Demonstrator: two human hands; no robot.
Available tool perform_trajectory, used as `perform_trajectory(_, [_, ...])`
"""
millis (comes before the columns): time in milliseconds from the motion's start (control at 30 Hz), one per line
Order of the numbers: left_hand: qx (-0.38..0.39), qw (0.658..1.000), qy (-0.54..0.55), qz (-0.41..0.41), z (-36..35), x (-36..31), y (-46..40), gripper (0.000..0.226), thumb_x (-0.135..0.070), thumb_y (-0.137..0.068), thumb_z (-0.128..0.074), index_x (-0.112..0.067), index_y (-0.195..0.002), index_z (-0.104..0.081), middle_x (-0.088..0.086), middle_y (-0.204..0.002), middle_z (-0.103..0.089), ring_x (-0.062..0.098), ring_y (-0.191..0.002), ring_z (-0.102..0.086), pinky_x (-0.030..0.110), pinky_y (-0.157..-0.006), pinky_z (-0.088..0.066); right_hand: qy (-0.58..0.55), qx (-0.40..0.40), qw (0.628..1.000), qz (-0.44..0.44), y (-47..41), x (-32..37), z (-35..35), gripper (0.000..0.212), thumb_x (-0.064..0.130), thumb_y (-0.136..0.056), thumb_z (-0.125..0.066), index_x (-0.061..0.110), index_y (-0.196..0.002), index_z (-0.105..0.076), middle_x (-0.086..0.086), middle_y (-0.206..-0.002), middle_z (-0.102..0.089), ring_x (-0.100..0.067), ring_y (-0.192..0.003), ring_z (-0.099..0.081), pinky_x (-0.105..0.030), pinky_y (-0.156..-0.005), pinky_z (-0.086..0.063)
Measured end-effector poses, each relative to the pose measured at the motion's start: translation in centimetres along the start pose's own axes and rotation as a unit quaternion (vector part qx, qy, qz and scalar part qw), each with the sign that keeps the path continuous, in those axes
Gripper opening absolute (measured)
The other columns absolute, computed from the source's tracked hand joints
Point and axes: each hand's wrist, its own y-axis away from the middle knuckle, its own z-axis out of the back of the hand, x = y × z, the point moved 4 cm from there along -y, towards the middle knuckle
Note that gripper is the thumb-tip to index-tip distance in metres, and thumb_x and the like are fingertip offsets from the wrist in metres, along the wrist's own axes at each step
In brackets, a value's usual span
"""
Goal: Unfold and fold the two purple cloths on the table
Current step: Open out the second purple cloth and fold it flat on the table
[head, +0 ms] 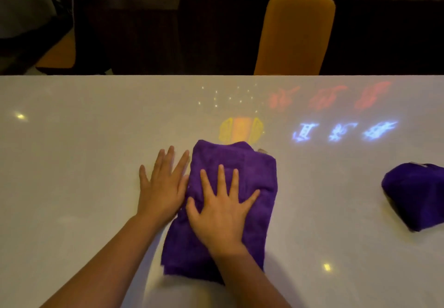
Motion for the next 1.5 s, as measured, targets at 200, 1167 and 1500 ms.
perform_trajectory(200, [0.044, 0.998, -0.037, 0.028, -0.2, -0.1, -0.3, 0.056, -0.054, -0.092, -0.016, -0.045, -0.144, 0.003, -0.001, -0.160, 0.005, 0.022, -0.147, 0.007, 0.056, -0.115, 0.000, 0.026, 0.015, 0.996, -0.086, -2.1, -8.3, 2.8, 0.069, 0.073, -0.079, -0.029, 0.051, -0.141, -0.005, 0.006, -0.160, -0.001, -0.026, -0.145, 0.011, -0.075, -0.104, 0.002])
perform_trajectory(1167, [-0.007, 0.995, 0.066, 0.078, -0.2, 0.0, 0.5, 0.095, -0.076, -0.065, 0.022, -0.025, -0.145, 0.015, 0.001, -0.159, 0.009, 0.015, -0.146, 0.011, 0.043, -0.117, 0.009, 0.047, 0.021, 0.997, 0.050, -7.9, -0.1, -0.1, 0.062, 0.067, -0.085, -0.018, 0.047, -0.142, -0.003, 0.002, -0.160, 0.002, -0.034, -0.144, 0.014, -0.073, -0.101, 0.013])
perform_trajectory(1500, [0.010, 0.997, 0.005, 0.080, -0.5, -0.1, 0.6, 0.079, -0.070, -0.082, -0.014, -0.029, -0.147, 0.006, 0.002, -0.159, 0.010, 0.019, -0.146, 0.012, 0.046, -0.118, 0.004, 0.056, 0.013, 0.992, -0.111, -0.8, -15.2, 4.5, 0.060, 0.068, -0.084, -0.032, 0.058, -0.137, -0.005, 0.011, -0.159, -0.002, -0.019, -0.146, 0.007, -0.068, -0.110, -0.008])
